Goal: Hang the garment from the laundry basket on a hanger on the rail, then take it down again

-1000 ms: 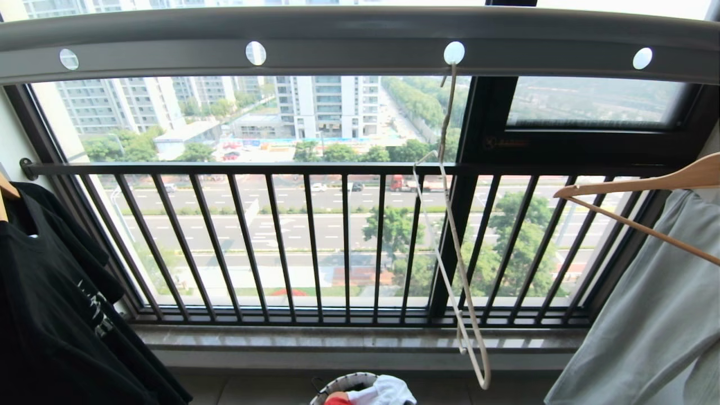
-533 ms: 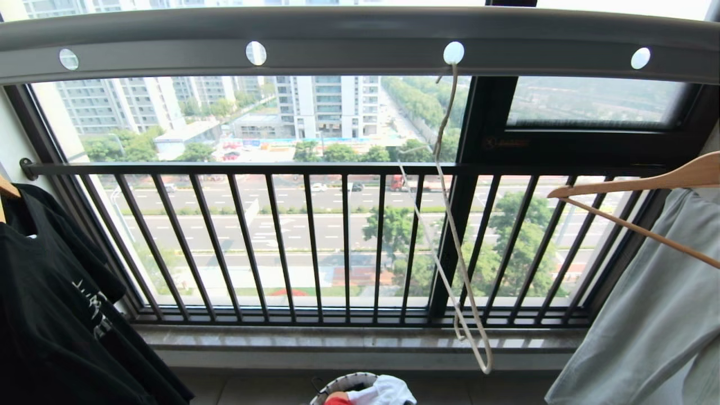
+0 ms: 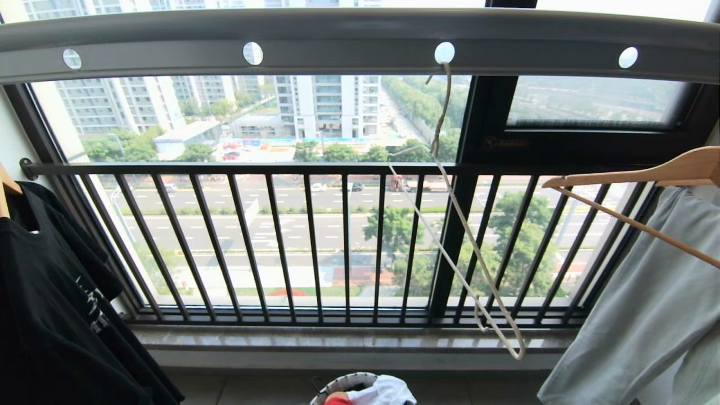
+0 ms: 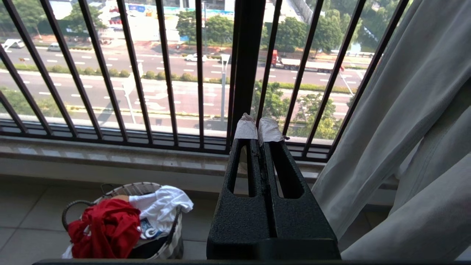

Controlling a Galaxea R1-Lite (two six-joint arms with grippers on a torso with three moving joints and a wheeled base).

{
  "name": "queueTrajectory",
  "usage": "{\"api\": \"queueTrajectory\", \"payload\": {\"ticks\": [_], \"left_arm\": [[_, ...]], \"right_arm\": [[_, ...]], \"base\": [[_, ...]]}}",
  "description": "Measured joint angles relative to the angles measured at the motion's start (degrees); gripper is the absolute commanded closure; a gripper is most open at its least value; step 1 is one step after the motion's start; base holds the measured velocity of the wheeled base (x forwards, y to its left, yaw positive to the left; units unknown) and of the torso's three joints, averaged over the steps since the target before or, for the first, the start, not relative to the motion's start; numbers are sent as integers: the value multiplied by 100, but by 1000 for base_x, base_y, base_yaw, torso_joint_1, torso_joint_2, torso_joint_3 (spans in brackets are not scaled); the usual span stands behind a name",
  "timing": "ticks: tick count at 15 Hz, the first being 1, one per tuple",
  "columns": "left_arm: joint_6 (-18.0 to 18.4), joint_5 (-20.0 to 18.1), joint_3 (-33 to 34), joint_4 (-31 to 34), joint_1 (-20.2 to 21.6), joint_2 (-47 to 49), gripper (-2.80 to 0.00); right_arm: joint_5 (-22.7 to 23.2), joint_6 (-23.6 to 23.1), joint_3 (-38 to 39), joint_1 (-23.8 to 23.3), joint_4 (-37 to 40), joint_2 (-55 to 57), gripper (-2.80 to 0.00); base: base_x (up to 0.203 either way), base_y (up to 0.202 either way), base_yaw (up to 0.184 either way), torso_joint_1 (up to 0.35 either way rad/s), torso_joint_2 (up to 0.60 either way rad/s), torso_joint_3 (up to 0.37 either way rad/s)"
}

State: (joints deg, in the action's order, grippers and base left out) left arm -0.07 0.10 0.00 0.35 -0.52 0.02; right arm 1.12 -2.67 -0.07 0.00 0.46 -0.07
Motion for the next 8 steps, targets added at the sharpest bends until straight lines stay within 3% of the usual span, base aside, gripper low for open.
{"api": "queueTrajectory", "payload": {"ticks": [8], "left_arm": [[0, -2, 0, -1, 0, 0, 0]], "right_arm": [[0, 1, -2, 0, -1, 0, 0]], "base": [[0, 0, 0, 0, 0, 0]]}}
